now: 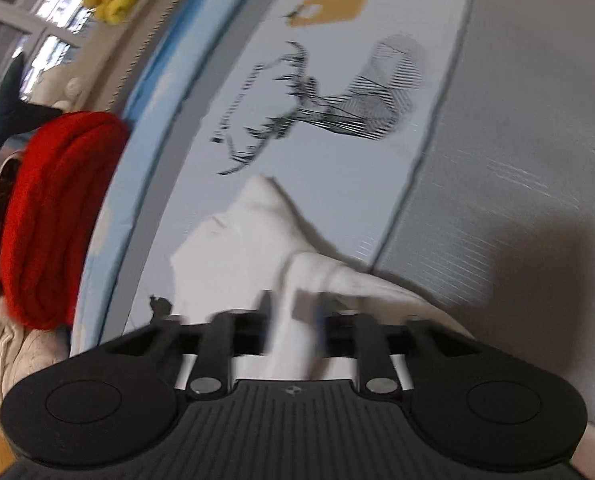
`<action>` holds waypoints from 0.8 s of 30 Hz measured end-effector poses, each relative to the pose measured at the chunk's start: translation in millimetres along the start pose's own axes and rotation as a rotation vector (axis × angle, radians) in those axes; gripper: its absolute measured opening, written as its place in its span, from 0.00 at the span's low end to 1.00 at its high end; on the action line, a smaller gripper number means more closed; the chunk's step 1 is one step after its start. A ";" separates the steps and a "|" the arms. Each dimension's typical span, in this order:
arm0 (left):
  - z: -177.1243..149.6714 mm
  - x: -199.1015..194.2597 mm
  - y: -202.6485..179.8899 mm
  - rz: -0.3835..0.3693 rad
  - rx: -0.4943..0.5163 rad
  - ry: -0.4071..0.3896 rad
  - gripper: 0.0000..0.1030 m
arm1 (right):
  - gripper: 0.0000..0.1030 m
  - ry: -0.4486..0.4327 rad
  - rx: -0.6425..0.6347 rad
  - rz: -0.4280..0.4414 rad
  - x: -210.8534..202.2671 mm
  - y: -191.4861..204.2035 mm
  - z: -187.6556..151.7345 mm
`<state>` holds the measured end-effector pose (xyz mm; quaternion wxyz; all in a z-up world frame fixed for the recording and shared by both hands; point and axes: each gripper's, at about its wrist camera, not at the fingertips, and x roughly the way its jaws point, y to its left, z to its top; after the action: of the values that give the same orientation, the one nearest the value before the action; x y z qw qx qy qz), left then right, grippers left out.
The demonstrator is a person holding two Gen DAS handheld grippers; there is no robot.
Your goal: Fold small clothes
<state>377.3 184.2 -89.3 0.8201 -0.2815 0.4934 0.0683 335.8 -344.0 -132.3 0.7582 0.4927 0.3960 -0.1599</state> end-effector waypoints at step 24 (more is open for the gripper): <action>-6.6 17.3 -8.8 -0.002 0.023 0.044 0.16 | 0.04 -0.179 -0.039 -0.106 -34.2 1.4 -2.7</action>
<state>384.4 170.6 -102.8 0.8124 -0.2741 0.5117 0.0558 313.7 -346.1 -106.1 0.7904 0.4400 0.3554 -0.2354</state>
